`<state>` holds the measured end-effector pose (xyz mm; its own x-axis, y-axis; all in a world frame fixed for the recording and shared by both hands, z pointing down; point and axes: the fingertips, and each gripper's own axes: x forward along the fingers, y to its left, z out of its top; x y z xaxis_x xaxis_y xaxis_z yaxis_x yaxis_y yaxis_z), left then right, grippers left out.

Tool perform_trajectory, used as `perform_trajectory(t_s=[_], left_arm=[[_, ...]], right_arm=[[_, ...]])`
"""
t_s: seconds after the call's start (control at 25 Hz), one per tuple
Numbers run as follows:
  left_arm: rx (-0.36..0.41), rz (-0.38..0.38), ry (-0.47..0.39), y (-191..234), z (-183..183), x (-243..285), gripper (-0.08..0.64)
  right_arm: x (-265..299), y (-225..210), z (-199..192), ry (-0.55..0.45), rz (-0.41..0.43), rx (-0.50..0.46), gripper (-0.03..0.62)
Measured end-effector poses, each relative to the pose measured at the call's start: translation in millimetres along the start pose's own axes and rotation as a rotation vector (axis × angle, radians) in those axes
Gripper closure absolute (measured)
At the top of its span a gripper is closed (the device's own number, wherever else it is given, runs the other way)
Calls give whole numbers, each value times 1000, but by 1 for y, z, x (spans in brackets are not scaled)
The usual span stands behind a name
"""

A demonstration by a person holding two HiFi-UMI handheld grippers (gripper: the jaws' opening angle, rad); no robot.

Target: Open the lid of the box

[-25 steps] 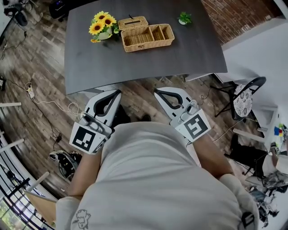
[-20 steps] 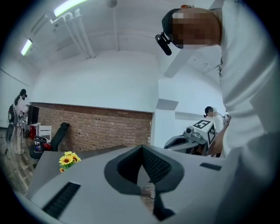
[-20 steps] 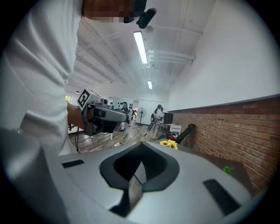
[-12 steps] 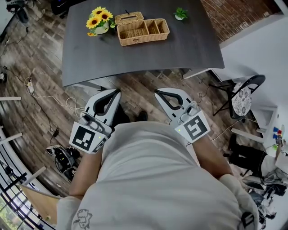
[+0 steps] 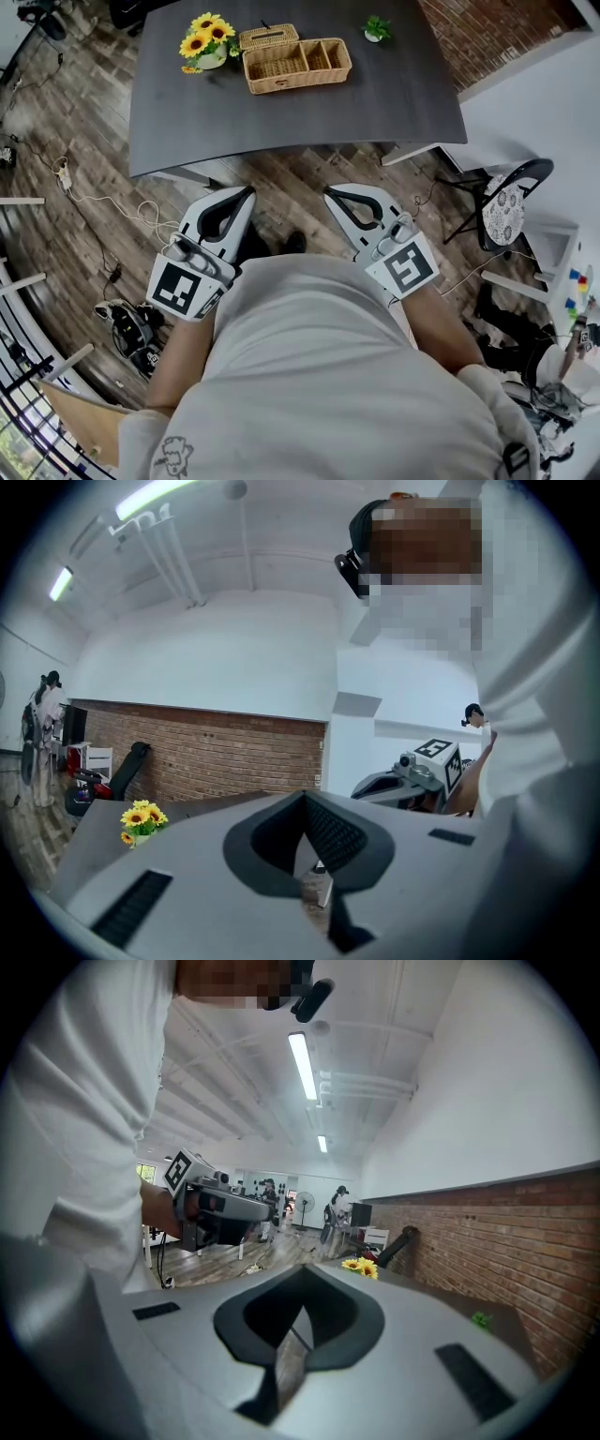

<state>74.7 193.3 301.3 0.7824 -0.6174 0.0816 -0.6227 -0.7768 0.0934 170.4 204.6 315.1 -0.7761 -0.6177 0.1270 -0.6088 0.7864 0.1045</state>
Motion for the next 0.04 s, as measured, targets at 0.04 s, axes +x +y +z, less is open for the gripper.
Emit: perform_trajectory(t_s=[0.04], left_arm=[[-1,0,0,-2,-1,1,549]], right_arm=[[-1,0,0,-2,-1,1,588]])
